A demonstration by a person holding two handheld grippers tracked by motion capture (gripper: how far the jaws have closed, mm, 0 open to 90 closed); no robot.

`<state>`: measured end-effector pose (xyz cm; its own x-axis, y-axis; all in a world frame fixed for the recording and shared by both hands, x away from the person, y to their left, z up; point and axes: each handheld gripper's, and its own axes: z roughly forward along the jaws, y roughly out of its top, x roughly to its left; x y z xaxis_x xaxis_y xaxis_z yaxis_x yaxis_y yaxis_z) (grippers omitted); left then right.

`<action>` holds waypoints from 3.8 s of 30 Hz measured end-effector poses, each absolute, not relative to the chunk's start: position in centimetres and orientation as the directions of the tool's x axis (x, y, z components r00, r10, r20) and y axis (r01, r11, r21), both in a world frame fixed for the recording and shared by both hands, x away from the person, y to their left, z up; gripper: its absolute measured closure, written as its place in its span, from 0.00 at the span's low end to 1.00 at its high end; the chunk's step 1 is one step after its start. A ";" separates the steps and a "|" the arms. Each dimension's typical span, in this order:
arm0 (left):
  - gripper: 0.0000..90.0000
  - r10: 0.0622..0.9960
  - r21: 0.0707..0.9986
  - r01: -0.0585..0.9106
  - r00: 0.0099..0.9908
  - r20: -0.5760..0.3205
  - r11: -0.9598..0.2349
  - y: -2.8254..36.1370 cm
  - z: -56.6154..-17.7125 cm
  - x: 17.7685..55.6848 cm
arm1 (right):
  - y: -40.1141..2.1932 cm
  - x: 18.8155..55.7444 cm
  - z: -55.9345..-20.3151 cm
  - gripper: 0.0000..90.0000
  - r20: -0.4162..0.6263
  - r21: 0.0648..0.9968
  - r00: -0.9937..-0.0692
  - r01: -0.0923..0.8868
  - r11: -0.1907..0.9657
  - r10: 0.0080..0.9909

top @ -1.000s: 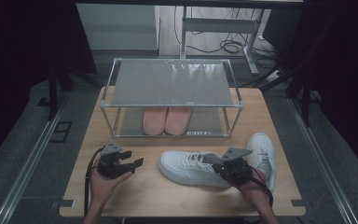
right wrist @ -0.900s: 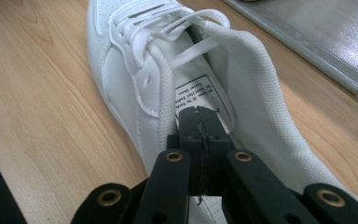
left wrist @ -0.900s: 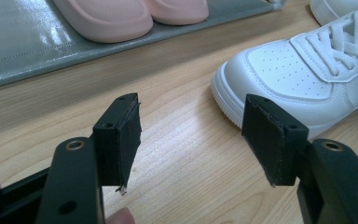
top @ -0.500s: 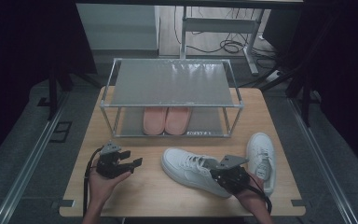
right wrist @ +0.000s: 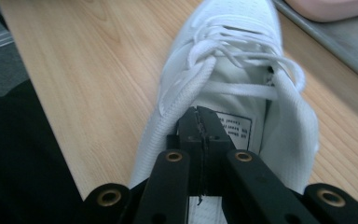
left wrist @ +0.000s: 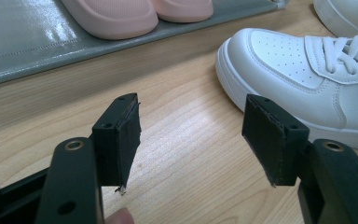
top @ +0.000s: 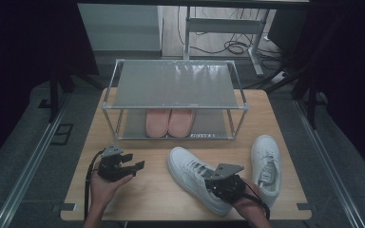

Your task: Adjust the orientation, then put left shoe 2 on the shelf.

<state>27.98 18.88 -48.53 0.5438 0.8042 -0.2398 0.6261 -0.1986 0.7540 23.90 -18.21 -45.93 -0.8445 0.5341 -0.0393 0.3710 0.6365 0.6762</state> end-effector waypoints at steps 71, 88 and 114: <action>0.41 0.783 0.741 0.632 0.571 -0.247 -0.227 18.0 -48.7 28.0 | -19.4 27.8 -47.8 0.86 0.021 0.692 -0.729 0.505 0.516 0.685; 0.41 0.783 0.746 0.628 0.571 -0.248 -0.222 18.2 -48.5 27.9 | -19.9 27.9 -47.9 0.90 0.104 0.739 -0.724 0.515 0.435 0.682; 0.41 0.786 0.744 0.631 0.566 -0.247 -0.220 18.3 -48.5 28.0 | -20.7 27.3 -46.6 0.91 0.161 0.827 -0.734 0.466 0.316 0.660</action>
<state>27.95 18.34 -48.54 0.5661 0.7865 -0.2470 0.6306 -0.2202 0.7442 27.27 -20.75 -46.60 -0.7341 0.6596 0.1615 0.4655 0.3157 0.8268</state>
